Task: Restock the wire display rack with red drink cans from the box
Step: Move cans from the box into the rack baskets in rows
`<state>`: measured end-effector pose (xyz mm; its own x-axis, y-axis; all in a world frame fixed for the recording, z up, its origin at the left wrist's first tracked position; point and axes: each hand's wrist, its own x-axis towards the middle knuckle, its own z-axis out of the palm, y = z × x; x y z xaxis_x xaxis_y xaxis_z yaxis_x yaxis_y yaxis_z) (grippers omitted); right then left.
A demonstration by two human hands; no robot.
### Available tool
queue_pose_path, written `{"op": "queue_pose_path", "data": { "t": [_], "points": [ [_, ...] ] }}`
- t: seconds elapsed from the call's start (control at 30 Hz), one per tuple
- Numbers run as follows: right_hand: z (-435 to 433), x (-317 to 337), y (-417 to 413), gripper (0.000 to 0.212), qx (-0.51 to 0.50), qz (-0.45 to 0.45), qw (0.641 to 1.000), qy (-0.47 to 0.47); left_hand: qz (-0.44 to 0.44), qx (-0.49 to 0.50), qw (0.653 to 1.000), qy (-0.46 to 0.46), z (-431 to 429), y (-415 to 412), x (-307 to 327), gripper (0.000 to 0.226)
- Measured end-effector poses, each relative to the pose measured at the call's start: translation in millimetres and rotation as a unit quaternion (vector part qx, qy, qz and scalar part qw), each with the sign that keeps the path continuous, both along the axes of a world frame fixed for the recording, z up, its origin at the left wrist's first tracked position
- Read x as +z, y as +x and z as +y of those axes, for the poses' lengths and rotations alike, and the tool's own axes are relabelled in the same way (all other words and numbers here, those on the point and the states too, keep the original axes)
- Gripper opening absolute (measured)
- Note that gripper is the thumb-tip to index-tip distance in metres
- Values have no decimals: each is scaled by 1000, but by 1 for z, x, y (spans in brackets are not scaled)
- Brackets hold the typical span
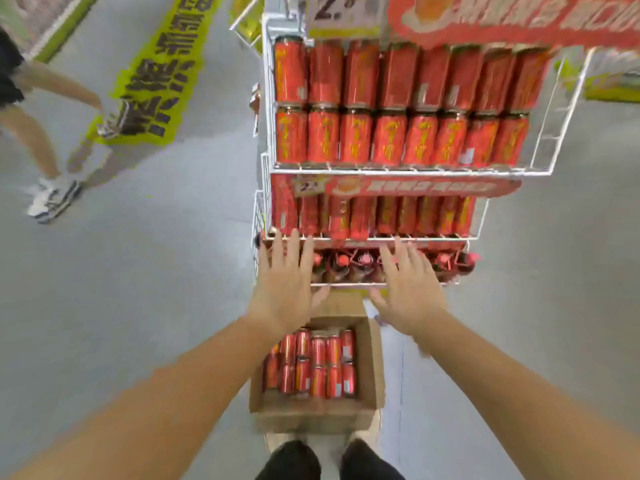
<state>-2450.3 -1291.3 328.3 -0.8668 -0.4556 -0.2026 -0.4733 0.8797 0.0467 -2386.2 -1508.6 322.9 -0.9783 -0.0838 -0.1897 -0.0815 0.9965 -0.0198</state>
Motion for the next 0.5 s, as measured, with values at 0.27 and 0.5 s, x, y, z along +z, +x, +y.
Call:
{"op": "queue_pose_path", "data": {
  "t": [0.27,0.5],
  "points": [
    [15,-168,39,81,16,-139,989,41,-95,26,995,21,13,36,-169,92],
    [28,-327,81,78,14,-252,967,43,-197,52,979,30,21,82,-321,89]
  ]
}}
